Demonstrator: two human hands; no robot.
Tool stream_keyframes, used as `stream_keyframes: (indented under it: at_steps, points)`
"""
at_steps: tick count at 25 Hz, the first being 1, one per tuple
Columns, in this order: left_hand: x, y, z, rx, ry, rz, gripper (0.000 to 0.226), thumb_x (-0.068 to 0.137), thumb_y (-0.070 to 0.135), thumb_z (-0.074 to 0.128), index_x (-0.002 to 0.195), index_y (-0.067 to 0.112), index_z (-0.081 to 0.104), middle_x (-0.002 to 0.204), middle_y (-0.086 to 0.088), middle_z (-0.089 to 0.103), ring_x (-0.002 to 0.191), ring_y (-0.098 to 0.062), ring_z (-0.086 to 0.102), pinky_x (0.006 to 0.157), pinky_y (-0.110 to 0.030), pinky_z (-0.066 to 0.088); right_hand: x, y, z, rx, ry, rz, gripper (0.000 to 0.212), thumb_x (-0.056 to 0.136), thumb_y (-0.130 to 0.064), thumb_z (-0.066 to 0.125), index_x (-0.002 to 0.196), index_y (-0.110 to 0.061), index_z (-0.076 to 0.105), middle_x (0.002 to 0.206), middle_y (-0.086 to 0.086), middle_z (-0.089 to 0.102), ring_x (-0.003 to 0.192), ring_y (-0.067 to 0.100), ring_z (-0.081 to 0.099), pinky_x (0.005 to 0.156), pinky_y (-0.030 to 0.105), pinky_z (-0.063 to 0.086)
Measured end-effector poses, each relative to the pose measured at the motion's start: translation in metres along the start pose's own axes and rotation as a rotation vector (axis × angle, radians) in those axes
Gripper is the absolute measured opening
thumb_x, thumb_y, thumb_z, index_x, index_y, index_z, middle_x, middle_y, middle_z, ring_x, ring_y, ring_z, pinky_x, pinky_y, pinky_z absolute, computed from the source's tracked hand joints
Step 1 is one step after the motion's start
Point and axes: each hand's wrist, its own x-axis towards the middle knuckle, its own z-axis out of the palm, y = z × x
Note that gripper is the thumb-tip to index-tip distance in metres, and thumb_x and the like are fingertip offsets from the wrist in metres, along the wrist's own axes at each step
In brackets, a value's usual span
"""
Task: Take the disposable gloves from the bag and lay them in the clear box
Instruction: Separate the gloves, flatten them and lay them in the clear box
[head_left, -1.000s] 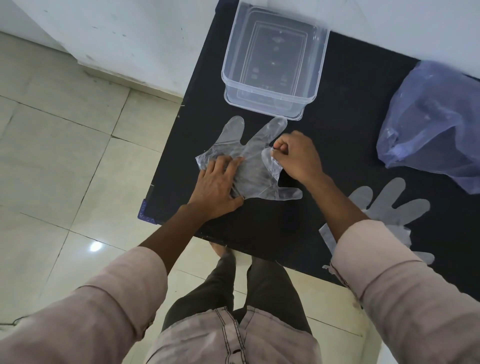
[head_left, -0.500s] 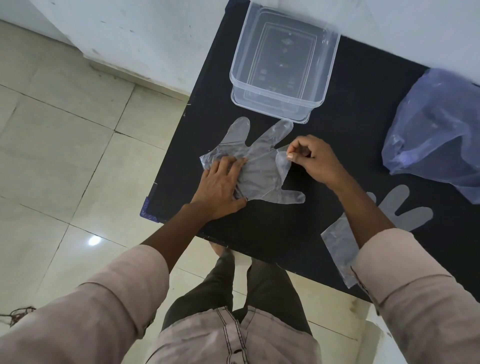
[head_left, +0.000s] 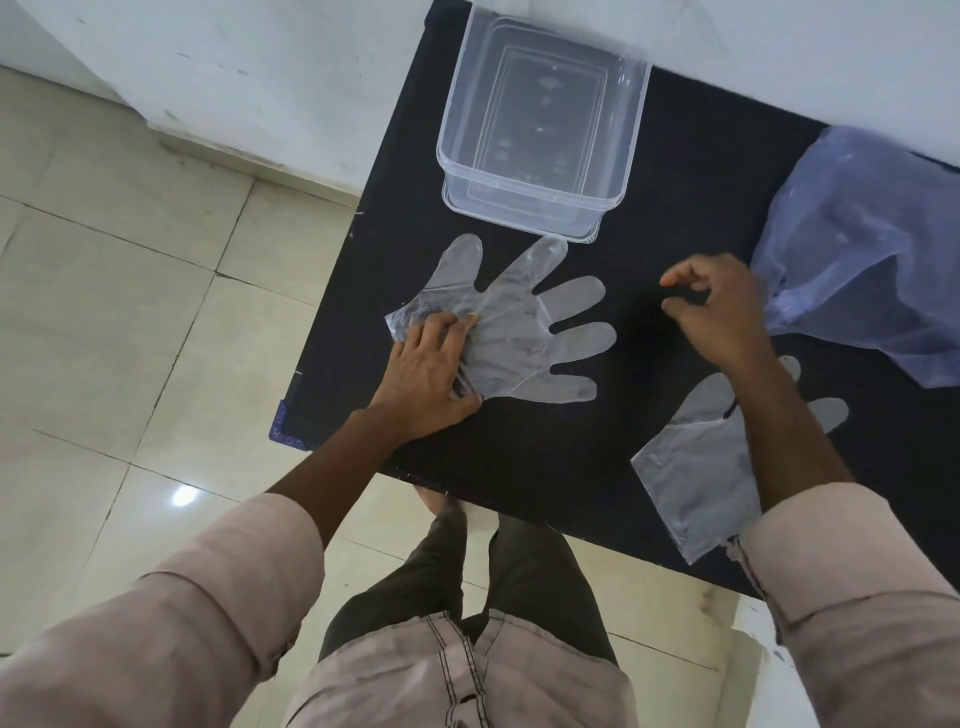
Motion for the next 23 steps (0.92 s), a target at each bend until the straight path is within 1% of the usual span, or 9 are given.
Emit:
stream_keyframes:
  at_steps: [3, 5, 9, 12, 14, 16, 18, 21, 23]
  points:
    - [-0.002, 0.003, -0.006, -0.109, 0.022, -0.003, 0.081, 0.077, 0.045, 0.071, 0.145, 0.018, 0.035, 0.143, -0.015, 0.036, 0.132, -0.033, 0.035, 0.108, -0.051, 0.037, -0.021, -0.011, 0.014, 0.161, 0.105, 0.125, 0.018, 0.083, -0.007, 0.068, 0.097, -0.018, 0.065, 0.106, 0.009, 0.064, 0.087, 0.012, 0.059, 0.078, 0.015, 0.042]
    - [-0.005, 0.006, -0.014, -0.258, 0.11, 0.007, 0.068, 0.076, 0.035, 0.075, 0.136, 0.016, 0.047, 0.135, -0.014, 0.042, 0.123, -0.029, 0.044, 0.098, -0.044, 0.048, -0.04, -0.023, 0.027, 0.218, 0.135, 0.152, 0.019, 0.081, -0.008, 0.07, 0.094, -0.022, 0.064, 0.102, 0.006, 0.064, 0.081, 0.008, 0.057, 0.072, 0.01, 0.038]
    - [-0.016, 0.0, -0.034, -0.485, 0.346, -0.019, 0.042, 0.078, 0.029, 0.075, 0.116, 0.015, 0.064, 0.119, -0.011, 0.05, 0.104, -0.018, 0.054, 0.085, -0.029, 0.052, -0.078, -0.06, 0.054, 0.271, 0.065, 0.088, 0.023, 0.078, -0.012, 0.073, 0.087, -0.03, 0.061, 0.094, -0.002, 0.06, 0.08, 0.005, 0.057, 0.071, 0.01, 0.04]
    - [-0.021, -0.021, -0.046, -0.57, 0.476, -0.155, 0.028, 0.084, 0.03, 0.071, 0.109, 0.018, 0.067, 0.113, -0.007, 0.057, 0.087, -0.013, 0.059, 0.079, -0.025, 0.054, -0.1, -0.089, 0.078, 0.292, -0.033, 0.034, 0.019, 0.079, -0.013, 0.073, 0.088, -0.027, 0.063, 0.094, -0.003, 0.061, 0.081, 0.002, 0.057, 0.073, 0.011, 0.042]
    - [-0.017, -0.041, -0.053, -0.545, 0.447, -0.33, 0.023, 0.087, 0.027, 0.068, 0.109, 0.019, 0.067, 0.112, -0.008, 0.06, 0.088, -0.015, 0.063, 0.084, -0.028, 0.053, -0.113, -0.108, 0.095, 0.256, -0.109, -0.011, 0.014, 0.08, -0.015, 0.073, 0.09, -0.021, 0.064, 0.095, -0.002, 0.062, 0.079, 0.004, 0.057, 0.072, 0.012, 0.043]
    - [-0.01, -0.056, -0.054, -0.468, 0.326, -0.436, 0.027, 0.088, 0.024, 0.068, 0.113, 0.014, 0.068, 0.113, -0.01, 0.063, 0.096, -0.022, 0.063, 0.09, -0.031, 0.05, -0.124, -0.125, 0.111, 0.218, -0.163, -0.045, 0.013, 0.081, -0.019, 0.073, 0.089, -0.018, 0.064, 0.091, -0.002, 0.062, 0.074, 0.004, 0.054, 0.069, 0.013, 0.043]
    - [-0.002, -0.062, -0.053, -0.427, 0.242, -0.452, 0.026, 0.086, 0.024, 0.07, 0.11, 0.012, 0.07, 0.105, -0.008, 0.067, 0.095, -0.023, 0.064, 0.089, -0.031, 0.05, -0.133, -0.139, 0.123, 0.194, -0.194, -0.054, 0.014, 0.081, -0.023, 0.073, 0.089, -0.017, 0.063, 0.089, -0.002, 0.063, 0.073, 0.004, 0.053, 0.069, 0.015, 0.044]
    - [0.008, -0.061, -0.055, -0.439, 0.194, -0.468, 0.007, 0.083, 0.023, 0.071, 0.086, 0.017, 0.074, 0.084, -0.001, 0.07, 0.085, -0.022, 0.068, 0.081, -0.033, 0.056, -0.142, -0.151, 0.133, 0.185, -0.202, -0.058, 0.014, 0.082, -0.025, 0.072, 0.09, -0.018, 0.063, 0.088, -0.004, 0.061, 0.069, 0.003, 0.05, 0.068, 0.015, 0.043]
    - [0.013, -0.059, -0.056, -0.422, 0.147, -0.482, 0.007, 0.081, 0.024, 0.071, 0.078, 0.019, 0.074, 0.084, -0.001, 0.073, 0.083, -0.021, 0.068, 0.081, -0.038, 0.058, -0.146, -0.156, 0.136, 0.186, -0.2, -0.052, 0.013, 0.083, -0.025, 0.071, 0.091, -0.018, 0.064, 0.087, -0.003, 0.063, 0.07, 0.004, 0.052, 0.069, 0.017, 0.047]
